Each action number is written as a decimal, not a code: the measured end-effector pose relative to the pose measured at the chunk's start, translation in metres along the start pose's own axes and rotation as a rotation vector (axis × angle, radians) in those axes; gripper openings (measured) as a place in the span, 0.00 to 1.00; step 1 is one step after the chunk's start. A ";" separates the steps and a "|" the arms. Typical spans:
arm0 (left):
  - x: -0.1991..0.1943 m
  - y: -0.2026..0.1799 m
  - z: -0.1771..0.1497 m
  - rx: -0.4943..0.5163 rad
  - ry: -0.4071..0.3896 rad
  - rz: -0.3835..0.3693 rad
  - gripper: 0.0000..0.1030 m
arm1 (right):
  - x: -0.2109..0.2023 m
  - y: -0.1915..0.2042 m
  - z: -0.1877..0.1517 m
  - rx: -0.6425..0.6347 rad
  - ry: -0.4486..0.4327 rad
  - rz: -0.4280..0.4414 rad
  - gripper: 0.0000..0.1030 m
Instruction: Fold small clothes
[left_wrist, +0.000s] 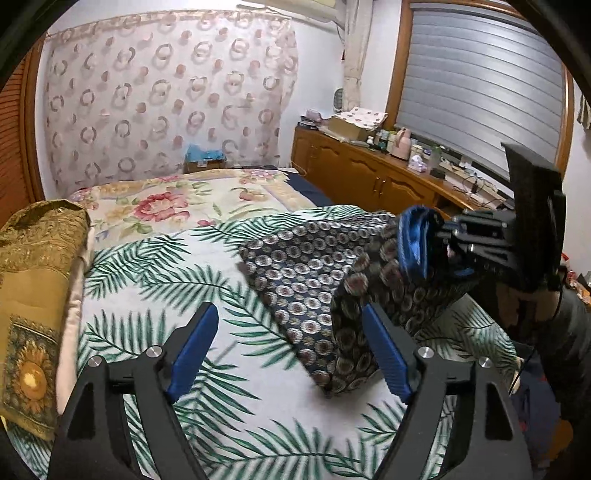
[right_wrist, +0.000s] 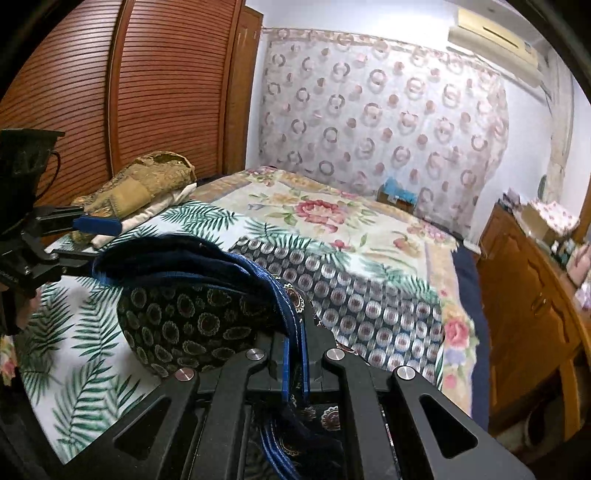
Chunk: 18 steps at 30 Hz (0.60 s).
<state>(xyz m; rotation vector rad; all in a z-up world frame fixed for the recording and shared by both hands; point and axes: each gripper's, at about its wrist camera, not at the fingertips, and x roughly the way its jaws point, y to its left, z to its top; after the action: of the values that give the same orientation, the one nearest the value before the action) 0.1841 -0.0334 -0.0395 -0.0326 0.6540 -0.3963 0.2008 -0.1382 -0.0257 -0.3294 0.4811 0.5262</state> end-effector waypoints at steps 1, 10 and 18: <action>0.003 0.004 0.001 -0.005 0.005 0.003 0.79 | 0.005 -0.001 0.003 -0.008 -0.003 0.001 0.04; 0.030 0.023 0.007 -0.020 0.043 0.022 0.79 | 0.048 0.004 0.026 -0.125 -0.011 0.002 0.04; 0.050 0.033 0.008 -0.037 0.081 0.028 0.79 | 0.097 -0.009 0.033 -0.136 0.052 -0.002 0.04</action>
<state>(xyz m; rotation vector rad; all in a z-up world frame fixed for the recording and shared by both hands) 0.2359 -0.0222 -0.0674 -0.0421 0.7412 -0.3597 0.2910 -0.0933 -0.0460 -0.4749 0.4963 0.5509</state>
